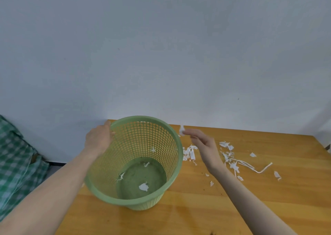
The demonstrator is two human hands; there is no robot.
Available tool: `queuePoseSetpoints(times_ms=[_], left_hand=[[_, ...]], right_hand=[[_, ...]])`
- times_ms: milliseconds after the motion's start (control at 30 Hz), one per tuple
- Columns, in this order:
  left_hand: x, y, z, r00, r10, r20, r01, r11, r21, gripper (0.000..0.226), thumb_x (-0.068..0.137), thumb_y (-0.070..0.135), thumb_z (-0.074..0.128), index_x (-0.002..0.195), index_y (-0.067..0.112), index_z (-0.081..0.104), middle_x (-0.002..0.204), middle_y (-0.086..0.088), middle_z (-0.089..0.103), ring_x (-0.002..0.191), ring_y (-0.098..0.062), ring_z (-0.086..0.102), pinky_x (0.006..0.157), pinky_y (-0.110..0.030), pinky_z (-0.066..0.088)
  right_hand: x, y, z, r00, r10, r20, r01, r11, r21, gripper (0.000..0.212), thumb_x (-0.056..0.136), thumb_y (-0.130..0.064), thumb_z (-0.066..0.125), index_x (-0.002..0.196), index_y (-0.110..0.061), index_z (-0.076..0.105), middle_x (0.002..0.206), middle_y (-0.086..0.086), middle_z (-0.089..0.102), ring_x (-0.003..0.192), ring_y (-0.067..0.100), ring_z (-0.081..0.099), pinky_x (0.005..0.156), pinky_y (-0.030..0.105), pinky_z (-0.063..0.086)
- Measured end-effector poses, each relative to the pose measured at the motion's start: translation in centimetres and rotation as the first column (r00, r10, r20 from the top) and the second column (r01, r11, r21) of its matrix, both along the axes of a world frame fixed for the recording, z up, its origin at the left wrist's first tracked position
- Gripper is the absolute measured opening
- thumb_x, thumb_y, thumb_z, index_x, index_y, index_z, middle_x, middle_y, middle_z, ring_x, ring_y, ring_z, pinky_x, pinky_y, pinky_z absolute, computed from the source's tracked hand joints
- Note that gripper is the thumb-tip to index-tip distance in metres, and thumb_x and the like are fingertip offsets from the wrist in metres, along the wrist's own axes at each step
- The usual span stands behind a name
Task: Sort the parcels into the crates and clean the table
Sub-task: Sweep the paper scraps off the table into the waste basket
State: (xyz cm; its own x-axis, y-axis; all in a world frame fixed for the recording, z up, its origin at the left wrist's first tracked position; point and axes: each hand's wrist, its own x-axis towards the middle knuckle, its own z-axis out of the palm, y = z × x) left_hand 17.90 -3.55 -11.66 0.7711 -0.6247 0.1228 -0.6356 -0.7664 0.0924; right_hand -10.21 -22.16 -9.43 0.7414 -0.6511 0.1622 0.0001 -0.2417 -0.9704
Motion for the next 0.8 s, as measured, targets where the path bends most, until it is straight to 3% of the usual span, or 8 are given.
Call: queuePoseSetpoints(times_ms=[100,167,300,367,467,533,600,800], left_hand=[[0.0,0.0,0.0,1.0,0.008,-0.004,-0.008,1.0,0.0,0.026,0.097,0.03,0.048,0.111,0.008,0.046,0.086,-0.012,0.062,0.083,-0.033,0.06,0.062,-0.034,0.042],[0.0,0.0,0.0,1.0,0.008,-0.005,-0.008,1.0,0.006,0.027,0.097,0.031,0.047,0.11,0.007,0.046,0.083,-0.011,0.061,0.08,-0.032,0.06,0.062,-0.034,0.043],[-0.1,0.0,0.0,1.0,0.0,-0.001,0.0,1.0,0.016,0.027,0.097,0.031,0.046,0.112,0.008,0.045,0.084,-0.01,0.06,0.08,-0.032,0.059,0.06,-0.034,0.042],[-0.1,0.1,0.1,1.0,0.002,-0.003,-0.002,1.0,0.014,0.026,0.097,0.03,0.047,0.109,0.007,0.045,0.081,-0.009,0.059,0.079,-0.032,0.059,0.059,-0.034,0.042],[-0.2,0.1,0.1,1.0,0.008,-0.004,-0.008,1.0,0.015,0.025,0.097,0.03,0.047,0.106,0.007,0.045,0.079,-0.009,0.057,0.077,-0.032,0.057,0.059,-0.034,0.041],[-0.2,-0.1,0.2,1.0,0.017,-0.005,-0.017,1.0,0.016,0.026,0.097,0.031,0.046,0.106,0.007,0.044,0.078,-0.008,0.055,0.074,-0.03,0.054,0.059,-0.034,0.038],[-0.3,-0.2,0.3,1.0,0.025,0.001,-0.025,0.999,0.029,0.025,0.098,0.031,0.046,0.106,0.007,0.044,0.081,-0.009,0.057,0.075,-0.031,0.054,0.059,-0.034,0.037],[-0.3,-0.3,0.1,0.999,0.026,-0.022,-0.026,1.0,0.01,0.023,0.098,0.03,0.046,0.102,0.008,0.045,0.069,-0.001,0.048,0.065,-0.025,0.049,0.055,-0.032,0.037]], right_hand=[[1.5,0.7,1.0,0.935,0.3,-0.187,-0.33,0.931,-0.156,0.042,0.094,0.002,0.044,0.119,-0.025,0.063,0.108,-0.014,0.07,0.118,-0.002,0.052,0.101,0.009,0.034],[2.1,0.5,0.7,0.884,0.358,-0.299,-0.437,0.859,-0.265,0.042,0.095,-0.003,0.045,0.127,-0.026,0.058,0.11,-0.017,0.069,0.125,-0.005,0.044,0.102,0.004,0.026],[2.7,-1.2,-0.8,0.99,0.118,-0.076,-0.127,0.984,-0.121,0.033,0.09,-0.009,0.046,0.104,-0.027,0.07,0.117,-0.009,0.064,0.119,0.001,0.049,0.102,0.019,0.036],[3.2,-2.8,-3.0,0.988,-0.101,-0.118,0.096,0.994,-0.047,0.033,0.091,-0.007,0.043,0.104,-0.023,0.069,0.118,-0.004,0.064,0.107,0.004,0.055,0.095,0.025,0.044],[3.4,-4.6,-7.9,0.819,-0.189,-0.541,0.164,0.982,-0.095,0.041,0.094,-0.002,0.036,0.128,-0.012,0.057,0.132,0.013,0.056,0.078,0.01,0.054,0.063,0.018,0.044],[3.3,-5.4,-11.5,0.608,-0.036,-0.793,-0.056,0.995,-0.088,0.048,0.094,-0.001,0.035,0.141,-0.008,0.043,0.149,0.015,0.035,0.108,0.023,0.057,0.082,0.03,0.048],[3.1,-5.7,-14.4,0.438,0.027,-0.899,-0.291,0.95,-0.113,0.056,0.093,0.0,0.035,0.148,-0.009,0.03,0.159,0.01,0.012,0.142,0.027,0.024,0.109,0.036,0.032],[4.0,-5.6,-18.3,0.265,0.0,-0.964,-0.436,0.892,-0.12,0.067,0.09,0.002,0.032,0.152,-0.019,0.016,0.16,0.0,-0.012,0.147,0.028,-0.008,0.116,0.053,0.011]])
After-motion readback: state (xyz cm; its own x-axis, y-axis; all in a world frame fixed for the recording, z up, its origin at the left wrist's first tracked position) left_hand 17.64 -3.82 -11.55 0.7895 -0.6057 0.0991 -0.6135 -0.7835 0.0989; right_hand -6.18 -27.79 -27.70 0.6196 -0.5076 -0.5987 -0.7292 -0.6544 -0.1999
